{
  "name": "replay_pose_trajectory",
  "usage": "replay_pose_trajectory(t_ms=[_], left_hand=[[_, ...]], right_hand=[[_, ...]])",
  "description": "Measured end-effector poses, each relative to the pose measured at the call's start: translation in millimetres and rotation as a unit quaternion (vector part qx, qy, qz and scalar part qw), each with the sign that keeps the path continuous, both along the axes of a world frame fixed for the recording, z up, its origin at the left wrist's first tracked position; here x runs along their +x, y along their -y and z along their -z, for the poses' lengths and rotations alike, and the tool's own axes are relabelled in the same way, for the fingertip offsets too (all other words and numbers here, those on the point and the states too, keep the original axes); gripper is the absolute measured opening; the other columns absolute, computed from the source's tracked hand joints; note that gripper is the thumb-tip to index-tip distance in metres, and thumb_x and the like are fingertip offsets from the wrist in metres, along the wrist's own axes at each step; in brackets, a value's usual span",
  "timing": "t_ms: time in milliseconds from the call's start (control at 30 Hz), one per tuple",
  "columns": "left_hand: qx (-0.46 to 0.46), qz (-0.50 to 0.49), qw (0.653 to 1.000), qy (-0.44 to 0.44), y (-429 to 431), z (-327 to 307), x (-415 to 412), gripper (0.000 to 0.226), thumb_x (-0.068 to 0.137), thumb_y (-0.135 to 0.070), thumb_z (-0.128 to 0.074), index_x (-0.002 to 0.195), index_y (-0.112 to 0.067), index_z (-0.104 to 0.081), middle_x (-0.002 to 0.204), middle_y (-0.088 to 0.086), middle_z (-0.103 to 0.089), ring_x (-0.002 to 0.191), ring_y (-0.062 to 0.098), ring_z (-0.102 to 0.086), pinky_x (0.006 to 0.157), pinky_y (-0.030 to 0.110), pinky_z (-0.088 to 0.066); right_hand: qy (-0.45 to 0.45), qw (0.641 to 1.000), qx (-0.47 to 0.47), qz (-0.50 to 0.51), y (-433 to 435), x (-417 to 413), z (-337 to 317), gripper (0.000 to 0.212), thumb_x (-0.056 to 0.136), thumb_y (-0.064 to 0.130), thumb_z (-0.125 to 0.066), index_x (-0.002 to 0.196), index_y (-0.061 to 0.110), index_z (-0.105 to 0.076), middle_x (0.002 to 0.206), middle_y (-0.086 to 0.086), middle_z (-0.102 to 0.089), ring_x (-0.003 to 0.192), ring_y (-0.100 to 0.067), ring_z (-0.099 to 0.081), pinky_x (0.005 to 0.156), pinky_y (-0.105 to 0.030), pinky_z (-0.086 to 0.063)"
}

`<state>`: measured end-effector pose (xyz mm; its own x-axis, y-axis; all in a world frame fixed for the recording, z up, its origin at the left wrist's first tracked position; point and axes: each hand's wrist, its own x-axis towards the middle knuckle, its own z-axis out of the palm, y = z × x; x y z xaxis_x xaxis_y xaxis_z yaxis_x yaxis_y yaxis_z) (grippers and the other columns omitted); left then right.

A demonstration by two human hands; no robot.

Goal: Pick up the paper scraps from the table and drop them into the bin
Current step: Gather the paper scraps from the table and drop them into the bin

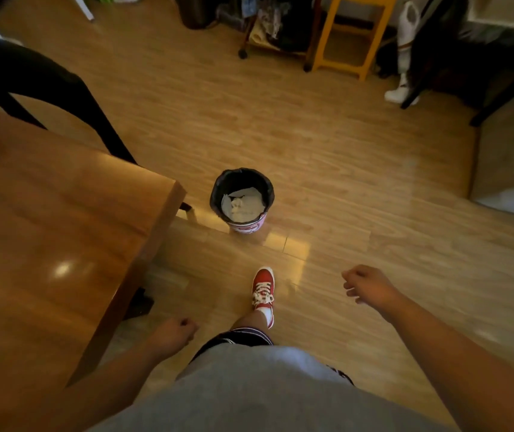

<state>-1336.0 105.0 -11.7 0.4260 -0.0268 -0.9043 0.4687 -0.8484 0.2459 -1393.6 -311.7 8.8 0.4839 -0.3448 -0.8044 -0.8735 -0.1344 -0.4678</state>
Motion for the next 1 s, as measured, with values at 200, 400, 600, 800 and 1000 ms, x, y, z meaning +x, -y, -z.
replay_pose_trajectory(t_ms=[200,400,600,800,1000], left_hand=[[-0.012,0.047,0.999,0.008,61,-6,105,0.025,0.095,-0.029,-0.054,0.079,-0.01,-0.057,0.077,0.007,-0.06,0.07,0.02,-0.055,0.066,0.03,-0.043],[-0.042,0.092,0.995,0.025,171,-23,192,0.024,0.095,-0.035,-0.052,0.099,-0.014,-0.061,0.09,0.005,-0.067,0.082,0.017,-0.064,0.065,0.028,-0.049],[-0.103,0.076,0.99,0.052,307,-29,266,0.023,0.093,-0.036,-0.054,0.087,-0.016,-0.062,0.081,0.003,-0.068,0.074,0.02,-0.066,0.064,0.032,-0.049],[-0.131,0.067,0.986,0.073,425,-38,318,0.03,0.094,-0.04,-0.054,0.089,-0.012,-0.063,0.092,0.007,-0.071,0.086,0.027,-0.067,0.073,0.037,-0.052],[-0.111,0.055,0.989,0.084,439,-48,349,0.032,0.093,-0.038,-0.053,0.092,-0.007,-0.062,0.082,0.01,-0.065,0.072,0.023,-0.059,0.069,0.034,-0.044]], right_hand=[[-0.014,0.999,-0.008,0.042,43,46,-16,0.021,0.094,0.027,-0.059,0.089,0.008,-0.064,0.088,-0.013,-0.066,0.072,-0.024,-0.06,0.061,-0.032,-0.046],[-0.054,0.994,-0.027,0.087,102,48,-20,0.023,0.095,0.023,-0.057,0.093,0.001,-0.062,0.083,-0.014,-0.062,0.07,-0.024,-0.056,0.059,-0.03,-0.041],[-0.103,0.988,-0.044,0.102,194,41,10,0.021,0.092,0.024,-0.061,0.081,0.006,-0.064,0.073,-0.011,-0.065,0.057,-0.022,-0.055,0.05,-0.027,-0.038],[-0.148,0.985,-0.049,0.076,303,70,36,0.024,0.089,0.027,-0.064,0.075,0.007,-0.064,0.065,-0.011,-0.065,0.052,-0.023,-0.057,0.05,-0.028,-0.038],[-0.122,0.99,-0.063,-0.026,368,181,15,0.026,0.09,0.026,-0.062,0.075,0.005,-0.065,0.066,-0.012,-0.066,0.059,-0.026,-0.059,0.055,-0.03,-0.041]])
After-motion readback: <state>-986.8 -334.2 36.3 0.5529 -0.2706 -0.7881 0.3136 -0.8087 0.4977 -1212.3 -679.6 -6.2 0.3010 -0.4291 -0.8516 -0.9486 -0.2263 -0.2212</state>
